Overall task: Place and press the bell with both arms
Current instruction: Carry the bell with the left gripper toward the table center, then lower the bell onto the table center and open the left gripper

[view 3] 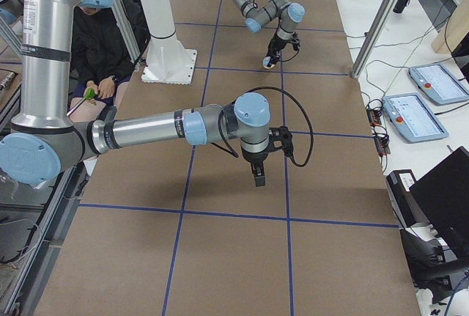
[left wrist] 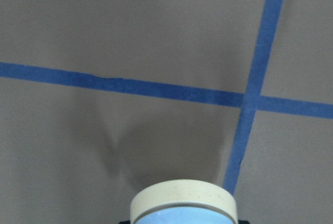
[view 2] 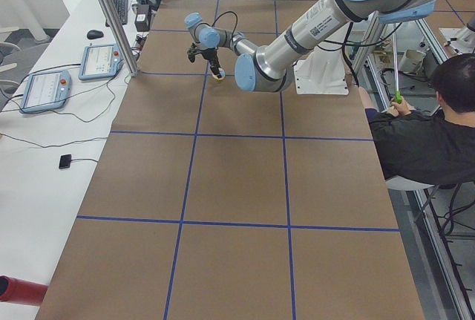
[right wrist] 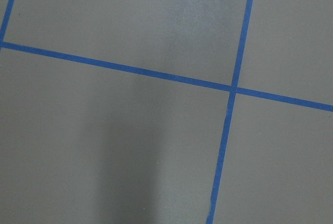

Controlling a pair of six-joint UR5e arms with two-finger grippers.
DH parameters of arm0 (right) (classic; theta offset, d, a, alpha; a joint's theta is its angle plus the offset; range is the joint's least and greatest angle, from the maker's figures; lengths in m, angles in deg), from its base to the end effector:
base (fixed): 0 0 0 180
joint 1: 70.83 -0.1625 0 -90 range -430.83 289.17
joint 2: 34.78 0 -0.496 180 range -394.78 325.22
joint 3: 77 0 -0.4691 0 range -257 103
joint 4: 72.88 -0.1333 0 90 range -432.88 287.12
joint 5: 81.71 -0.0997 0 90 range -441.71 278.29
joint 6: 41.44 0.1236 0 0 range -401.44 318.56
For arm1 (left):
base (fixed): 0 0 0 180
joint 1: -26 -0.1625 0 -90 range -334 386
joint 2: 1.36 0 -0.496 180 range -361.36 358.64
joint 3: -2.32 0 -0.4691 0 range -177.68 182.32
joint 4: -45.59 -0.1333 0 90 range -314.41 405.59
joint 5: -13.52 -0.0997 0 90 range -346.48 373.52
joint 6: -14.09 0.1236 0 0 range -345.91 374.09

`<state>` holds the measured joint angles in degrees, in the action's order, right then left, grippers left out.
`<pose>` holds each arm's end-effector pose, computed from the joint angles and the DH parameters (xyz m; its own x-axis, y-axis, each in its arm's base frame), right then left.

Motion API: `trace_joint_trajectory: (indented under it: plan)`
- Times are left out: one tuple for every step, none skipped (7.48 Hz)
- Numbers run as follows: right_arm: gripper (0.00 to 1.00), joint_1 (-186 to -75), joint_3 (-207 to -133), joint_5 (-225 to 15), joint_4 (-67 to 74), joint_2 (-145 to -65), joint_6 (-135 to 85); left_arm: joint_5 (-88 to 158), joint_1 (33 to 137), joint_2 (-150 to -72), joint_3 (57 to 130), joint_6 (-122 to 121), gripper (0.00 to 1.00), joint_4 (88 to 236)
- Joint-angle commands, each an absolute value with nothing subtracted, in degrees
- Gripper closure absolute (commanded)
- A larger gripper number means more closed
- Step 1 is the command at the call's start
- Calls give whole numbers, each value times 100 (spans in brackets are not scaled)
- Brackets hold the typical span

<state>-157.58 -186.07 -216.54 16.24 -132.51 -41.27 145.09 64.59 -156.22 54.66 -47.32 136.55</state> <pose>0.0172 -0.5110 0.6263 0.6998 -0.1863 0.6897 0.0533 0.9763 0.2096 0.7479 -0.6624 0.1933 0.7113 -0.1096 -0.6943 -0.1349 0.9481 -0.2878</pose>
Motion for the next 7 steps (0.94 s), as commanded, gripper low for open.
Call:
trace_joint_trajectory:
  plan:
    - [0, -15758, -18607, -21653, 1624, -13251, -4127, 14500, 6344, -15640, 5427, -4752, 29, 13812]
    - [0, -15758, -18607, -21653, 1624, -13251, -4127, 14500, 6326, -15632, 5418, -4752, 16, 13944]
    - [0, -15758, -18607, -21653, 1624, -13251, -4127, 14265, 6239, -15623, 5418, -4787, 0, 14084]
    - [0, -15758, -18607, -21653, 1624, -13242, -4127, 14219, 6238, -15631, 5427, -4822, 0, 14147]
    - [0, -15750, -18607, -21662, 1624, -13242, -4127, 14219, 6273, -15623, 5496, -4823, 0, 14156]
    - [0, -15689, -18607, -21662, 1616, -13234, -4127, 14262, 6413, -15623, 5671, -4814, 0, 14069]
    - [0, -15644, -18573, -21654, 1694, -12946, -4109, 14254, 6588, -15536, 5995, -4796, 0, 13877]
